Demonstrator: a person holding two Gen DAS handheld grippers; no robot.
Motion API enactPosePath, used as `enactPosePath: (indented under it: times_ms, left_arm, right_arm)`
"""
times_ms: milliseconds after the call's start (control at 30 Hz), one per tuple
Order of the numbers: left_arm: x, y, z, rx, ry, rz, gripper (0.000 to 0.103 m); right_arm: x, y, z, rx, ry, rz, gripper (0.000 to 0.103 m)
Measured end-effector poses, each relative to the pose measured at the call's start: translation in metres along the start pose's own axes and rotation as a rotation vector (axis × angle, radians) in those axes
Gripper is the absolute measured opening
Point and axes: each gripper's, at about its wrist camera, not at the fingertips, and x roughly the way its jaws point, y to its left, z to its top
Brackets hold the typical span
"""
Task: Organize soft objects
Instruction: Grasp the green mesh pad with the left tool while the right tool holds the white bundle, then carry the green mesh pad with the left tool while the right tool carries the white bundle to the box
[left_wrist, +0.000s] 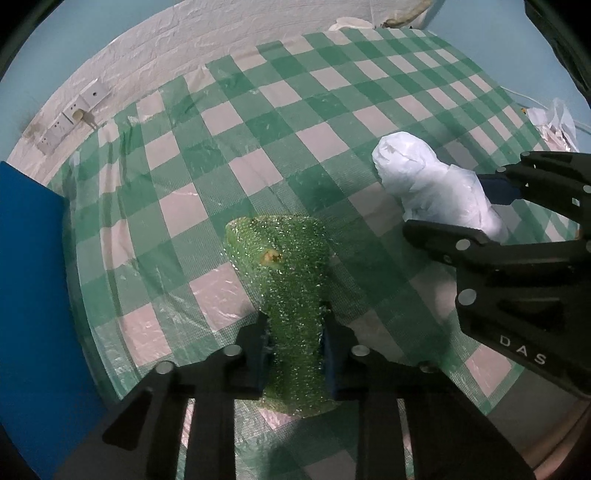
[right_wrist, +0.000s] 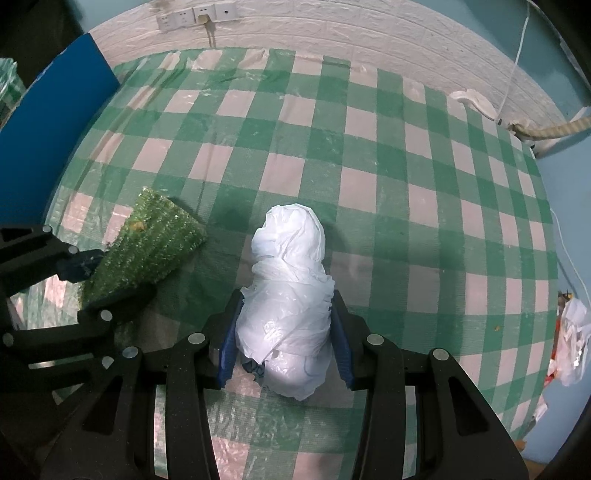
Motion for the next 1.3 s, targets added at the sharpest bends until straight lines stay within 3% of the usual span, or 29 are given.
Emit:
enactPosePath:
  times_ms: [433,1300]
  left_arm:
    - [-0.035,-0.002,-0.004,0.031,-0.099,0.073,0.019]
    - [-0.101,0.055,-0.013,-0.039,-0.219,0.162,0.019]
  right_arm:
    - [-0.026,0.012,0.002,-0.031,-0.04,-0.018,0.043]
    - [-0.088,0.063,0.028,-0.129,-0.144,0.026,0.043]
